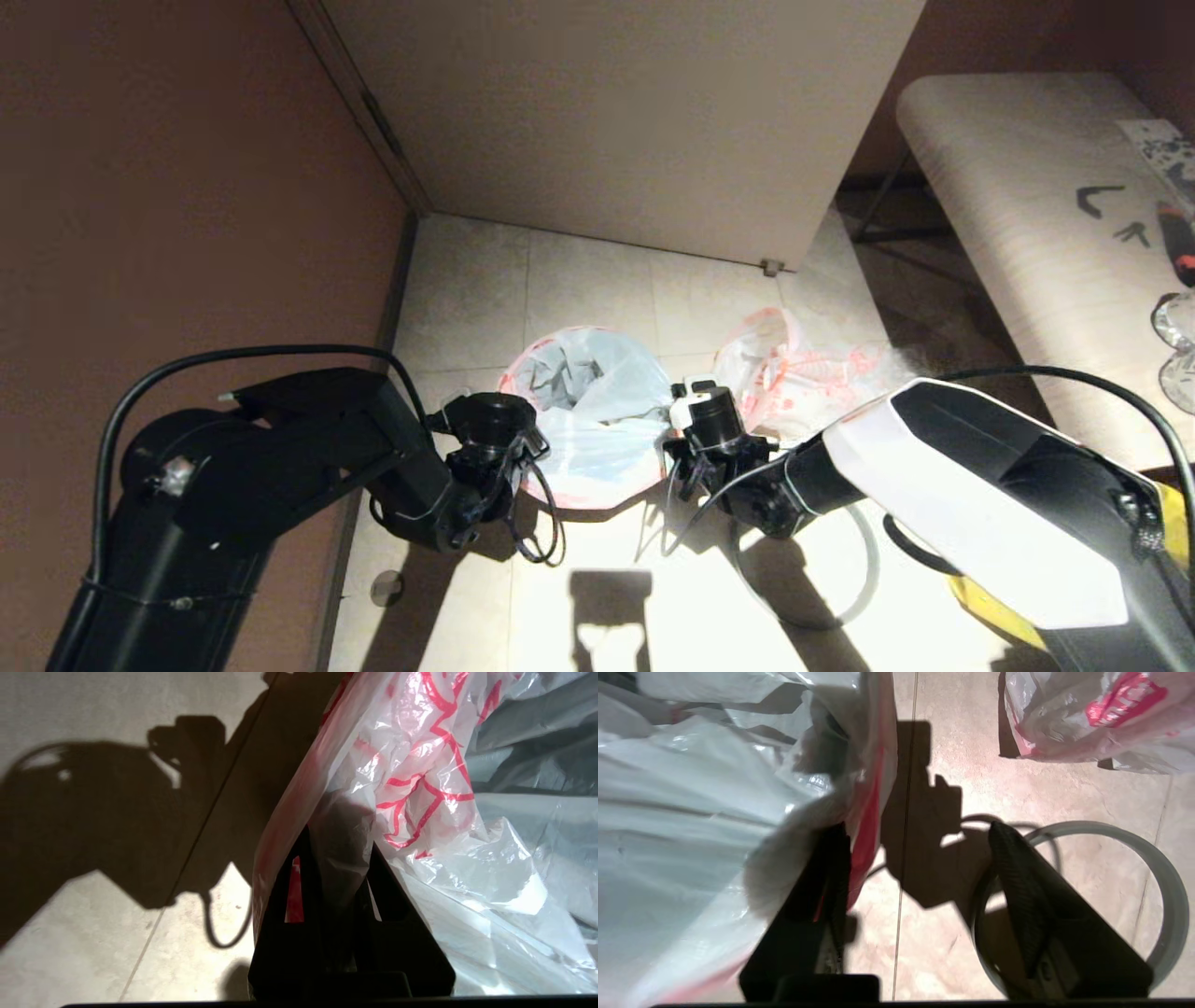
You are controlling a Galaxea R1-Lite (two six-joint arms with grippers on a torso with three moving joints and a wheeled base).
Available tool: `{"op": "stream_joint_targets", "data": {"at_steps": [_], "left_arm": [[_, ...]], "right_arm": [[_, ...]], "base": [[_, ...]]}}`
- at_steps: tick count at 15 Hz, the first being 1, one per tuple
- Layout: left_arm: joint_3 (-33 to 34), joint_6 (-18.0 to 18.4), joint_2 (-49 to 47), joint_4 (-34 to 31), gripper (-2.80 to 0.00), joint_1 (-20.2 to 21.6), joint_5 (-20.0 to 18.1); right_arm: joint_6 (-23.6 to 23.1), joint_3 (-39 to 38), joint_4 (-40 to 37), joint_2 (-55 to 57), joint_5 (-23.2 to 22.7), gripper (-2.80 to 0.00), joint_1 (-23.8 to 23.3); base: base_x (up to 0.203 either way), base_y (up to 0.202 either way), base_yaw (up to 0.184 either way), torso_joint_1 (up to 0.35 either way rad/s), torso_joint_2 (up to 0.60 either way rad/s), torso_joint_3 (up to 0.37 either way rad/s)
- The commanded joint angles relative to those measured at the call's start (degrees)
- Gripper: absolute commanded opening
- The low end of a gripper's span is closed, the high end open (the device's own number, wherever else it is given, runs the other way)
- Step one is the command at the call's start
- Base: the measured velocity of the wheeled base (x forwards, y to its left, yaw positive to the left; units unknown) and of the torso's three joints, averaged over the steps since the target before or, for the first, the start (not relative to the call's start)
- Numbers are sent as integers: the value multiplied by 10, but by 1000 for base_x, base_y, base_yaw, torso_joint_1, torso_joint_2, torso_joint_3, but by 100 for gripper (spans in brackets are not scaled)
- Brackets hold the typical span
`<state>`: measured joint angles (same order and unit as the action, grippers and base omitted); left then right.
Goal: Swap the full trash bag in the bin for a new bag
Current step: Put the new garbage bag on the trash can
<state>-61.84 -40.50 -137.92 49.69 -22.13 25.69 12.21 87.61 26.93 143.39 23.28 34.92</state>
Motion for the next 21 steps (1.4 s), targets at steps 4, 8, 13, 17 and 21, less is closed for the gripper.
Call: {"op": "stream_joint_targets", "data": {"at_steps": [4, 8, 13, 17, 21], "left_arm": [[20, 22, 17, 4, -280, -12, 2], [18, 26, 12, 2, -280, -12, 2], [15, 27, 7, 1, -280, -10, 2], [19, 29, 11, 1, 0, -10, 2], [50, 41, 38, 5, 0, -10, 2]], "right_arm": [[33, -133, 6, -141, -6, 0, 14], [55, -215, 41, -166, -48, 0, 35], [58, -256, 115, -126, -71, 0, 34], [56, -295, 157, -149, -83, -280, 29], [39, -316, 156, -184, -83, -280, -5]], "base": [[0, 0, 0, 0, 0, 0], [0, 0, 0, 0, 0, 0], [0, 0, 0, 0, 0, 0], [0, 0, 0, 0, 0, 0], [0, 0, 0, 0, 0, 0]]}}
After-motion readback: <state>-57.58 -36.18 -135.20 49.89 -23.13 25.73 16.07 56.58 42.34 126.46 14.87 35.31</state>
